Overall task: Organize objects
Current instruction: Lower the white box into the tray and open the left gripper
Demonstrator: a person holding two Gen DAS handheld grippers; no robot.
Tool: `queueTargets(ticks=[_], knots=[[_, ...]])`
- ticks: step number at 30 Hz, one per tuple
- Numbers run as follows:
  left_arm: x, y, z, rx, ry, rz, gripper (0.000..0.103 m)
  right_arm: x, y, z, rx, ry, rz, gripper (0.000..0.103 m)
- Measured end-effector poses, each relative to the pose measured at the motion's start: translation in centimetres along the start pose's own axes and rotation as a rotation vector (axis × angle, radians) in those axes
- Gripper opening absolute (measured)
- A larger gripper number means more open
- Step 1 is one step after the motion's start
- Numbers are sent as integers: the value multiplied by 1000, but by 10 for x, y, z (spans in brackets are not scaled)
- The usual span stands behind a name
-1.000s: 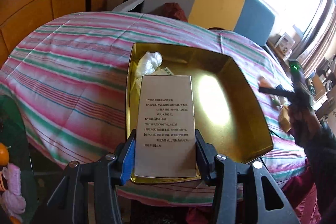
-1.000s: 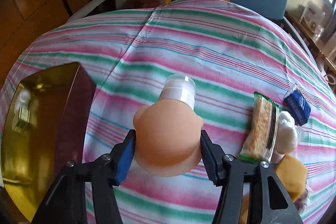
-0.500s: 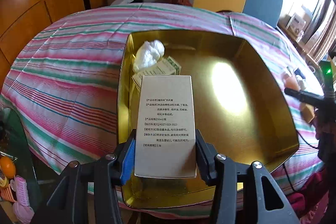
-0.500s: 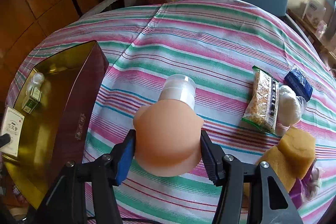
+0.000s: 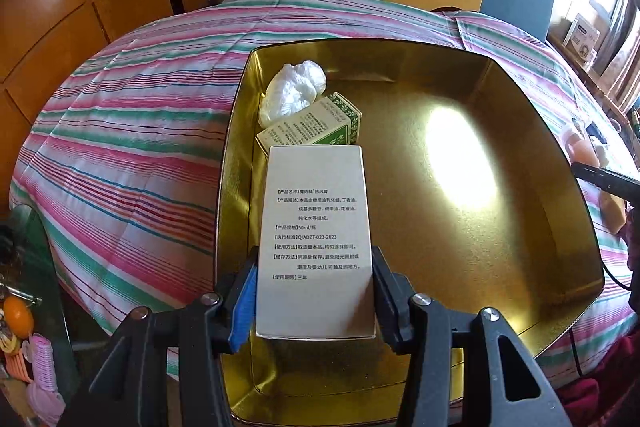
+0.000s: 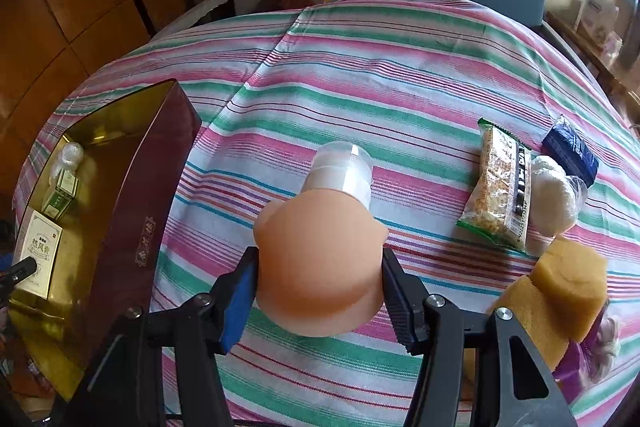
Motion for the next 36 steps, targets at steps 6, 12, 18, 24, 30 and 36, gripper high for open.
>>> queueTargets(ticks=[6, 12, 18, 24, 30, 36], knots=[[7, -1, -3, -2, 5, -7, 56, -3, -1, -2, -2, -3, 9, 60], [17, -3, -5, -5, -18, -33, 63, -10, -1, -4, -6, -22, 32, 63], [42, -2, -1, -3, -40, -94, 68, -14, 3, -6, -26, -28, 42, 72], [67, -4, 11, 18, -72, -148, 68, -16, 12, -10, -96, -5, 69, 82], [80, -9, 26, 62, -96, -188, 68, -18, 21, -12, -131, -35, 90, 63], [84, -15, 42, 92, -92, -196, 66, -7, 22, 9, -31, -116, 67, 52]])
Point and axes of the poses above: each gripper's, at about its wrist camera, not at the fingertips, and x roughly against the way its jaws point, z to its left, y to its top, the point moved 3 cm from there along -x, roughly the way its jaws point, and after that the axes turned 9 degrees about -y, right-handed, at the moved point
